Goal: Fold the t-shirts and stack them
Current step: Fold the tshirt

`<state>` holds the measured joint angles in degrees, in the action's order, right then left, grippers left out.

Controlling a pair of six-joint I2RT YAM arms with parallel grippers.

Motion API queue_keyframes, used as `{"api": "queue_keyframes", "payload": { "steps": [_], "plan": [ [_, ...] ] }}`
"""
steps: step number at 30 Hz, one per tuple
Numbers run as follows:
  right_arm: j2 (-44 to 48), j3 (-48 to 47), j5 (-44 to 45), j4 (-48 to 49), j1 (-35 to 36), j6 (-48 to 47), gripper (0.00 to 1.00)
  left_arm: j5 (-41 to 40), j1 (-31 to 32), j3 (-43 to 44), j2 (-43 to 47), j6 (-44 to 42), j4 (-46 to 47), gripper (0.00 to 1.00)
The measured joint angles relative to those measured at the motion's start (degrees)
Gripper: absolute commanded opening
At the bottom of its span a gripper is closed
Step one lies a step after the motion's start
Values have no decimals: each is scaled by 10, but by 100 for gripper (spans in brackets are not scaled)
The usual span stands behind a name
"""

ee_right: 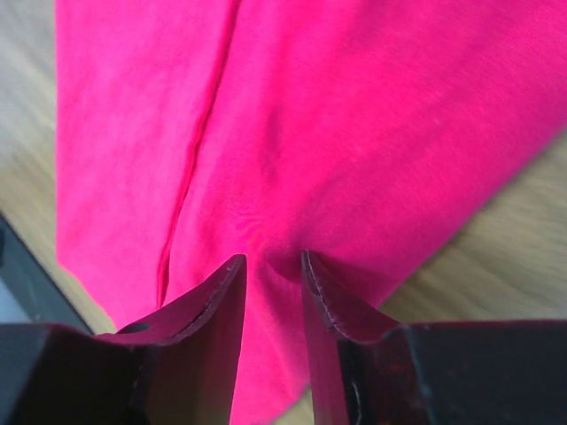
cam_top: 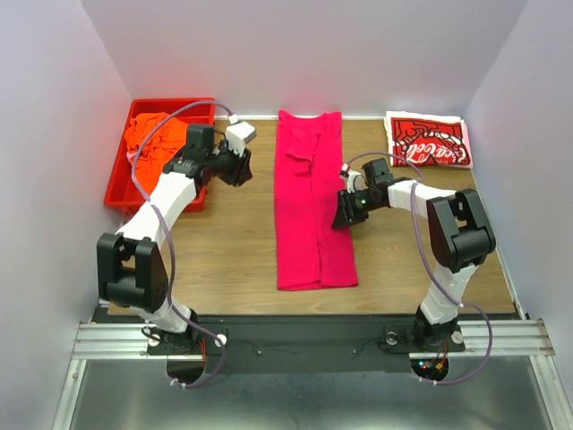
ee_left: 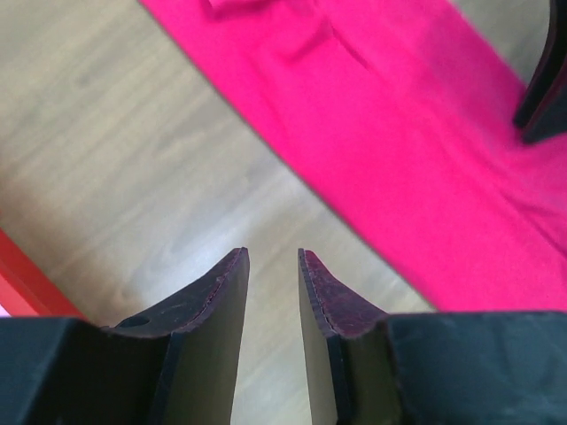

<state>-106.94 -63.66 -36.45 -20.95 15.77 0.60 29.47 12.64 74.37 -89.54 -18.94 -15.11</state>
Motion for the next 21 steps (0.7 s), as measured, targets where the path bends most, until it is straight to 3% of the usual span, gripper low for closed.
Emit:
{"api": "queue_keyframes", "payload": {
  "steps": [8, 12, 16, 21],
  "plan": [
    [25, 17, -40, -19, 12, -11, 58, 11, 1, -156, 113, -107, 0, 38],
    [144, 71, -26, -58, 12, -82, 63, 33, 23, -242, 192, -200, -9, 38],
    [294, 129, 21, -73, 45, -186, 64, 45, 121, -354, 292, -298, -10, 47],
    [366, 225, 103, -90, 169, -314, 66, 28, 266, -445, 321, -349, 1, 53]
  ]
}}
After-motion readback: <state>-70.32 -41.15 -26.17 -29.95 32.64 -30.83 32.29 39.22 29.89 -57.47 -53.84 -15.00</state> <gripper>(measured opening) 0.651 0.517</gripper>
